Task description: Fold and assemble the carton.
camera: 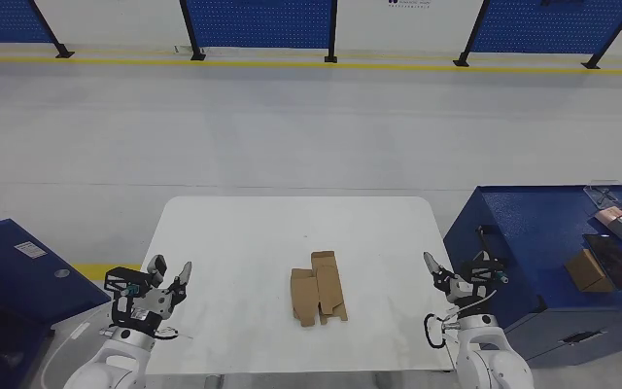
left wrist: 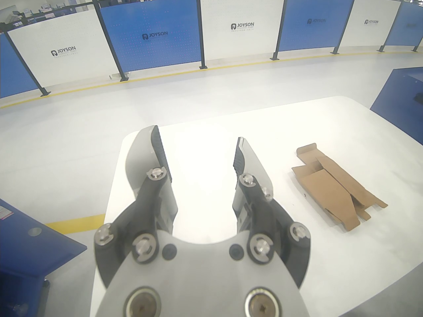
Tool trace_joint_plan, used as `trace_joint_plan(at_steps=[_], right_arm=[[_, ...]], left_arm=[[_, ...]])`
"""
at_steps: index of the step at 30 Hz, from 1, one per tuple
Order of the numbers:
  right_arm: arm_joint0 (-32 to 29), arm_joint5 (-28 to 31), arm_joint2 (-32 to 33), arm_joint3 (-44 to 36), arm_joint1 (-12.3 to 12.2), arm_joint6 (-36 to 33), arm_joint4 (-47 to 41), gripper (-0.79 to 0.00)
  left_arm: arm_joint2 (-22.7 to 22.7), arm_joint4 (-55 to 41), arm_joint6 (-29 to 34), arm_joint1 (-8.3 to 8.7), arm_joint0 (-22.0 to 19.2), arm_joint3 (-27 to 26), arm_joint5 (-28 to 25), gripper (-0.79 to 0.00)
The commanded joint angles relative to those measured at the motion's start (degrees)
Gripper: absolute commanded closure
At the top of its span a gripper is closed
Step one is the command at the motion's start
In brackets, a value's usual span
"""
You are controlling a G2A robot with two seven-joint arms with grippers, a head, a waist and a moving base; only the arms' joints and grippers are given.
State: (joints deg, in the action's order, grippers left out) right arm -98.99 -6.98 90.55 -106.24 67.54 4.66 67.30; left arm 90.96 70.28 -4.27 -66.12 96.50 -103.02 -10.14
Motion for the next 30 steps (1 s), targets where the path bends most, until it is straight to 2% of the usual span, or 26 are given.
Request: trace_joint_plan(at_steps=[1,2,4,7,11,14,19,22,30], right_arm=[[0.0,0.0,0.0,0.0,0.0,0.0,0.0,-0.785],[0.0,0.0,0.0,0.0,0.0,0.0,0.0,-0.785],[0.0,0.0,0.0,0.0,0.0,0.0,0.0,-0.785],[0.0,0.0,0.0,0.0,0.0,0.0,0.0,-0.785],[0.0,0.0,0.0,0.0,0.0,0.0,0.0,-0.785],[0.0,0.0,0.0,0.0,0.0,0.0,0.0,-0.785],[0.0,0.0,0.0,0.0,0.0,0.0,0.0,-0.785],[0.0,0.0,0.0,0.0,0.0,0.0,0.0,-0.785],[0.0,0.0,0.0,0.0,0.0,0.0,0.0,-0.785]], left_arm=[[0.0,0.0,0.0,0.00,0.0,0.0,0.0,-0.383],[0.0,0.0,0.0,0.00,0.0,0.0,0.0,-0.785],[-1.4,-3.4,2.0,-0.20,-0.3,-0.8,-1.4,-0.785],[-4.1,-13.9,7.9,-0.66,-2.1,-2.0,-4.2,-0.785],[-7.8,-29.2,17.6,-1.18,-5.8,-2.1,-6.8,-0.785],[-10.6,-43.6,27.9,-1.48,-10.0,-0.3,-8.1,-0.785],[-13.4,-64.4,42.7,-1.81,-18.2,5.5,-6.4,-0.785],[-14.9,-72.8,49.3,-2.09,-23.9,11.4,-0.8,-0.785],[-15.0,-73.3,49.2,-2.12,-23.8,11.4,-0.8,-0.785]])
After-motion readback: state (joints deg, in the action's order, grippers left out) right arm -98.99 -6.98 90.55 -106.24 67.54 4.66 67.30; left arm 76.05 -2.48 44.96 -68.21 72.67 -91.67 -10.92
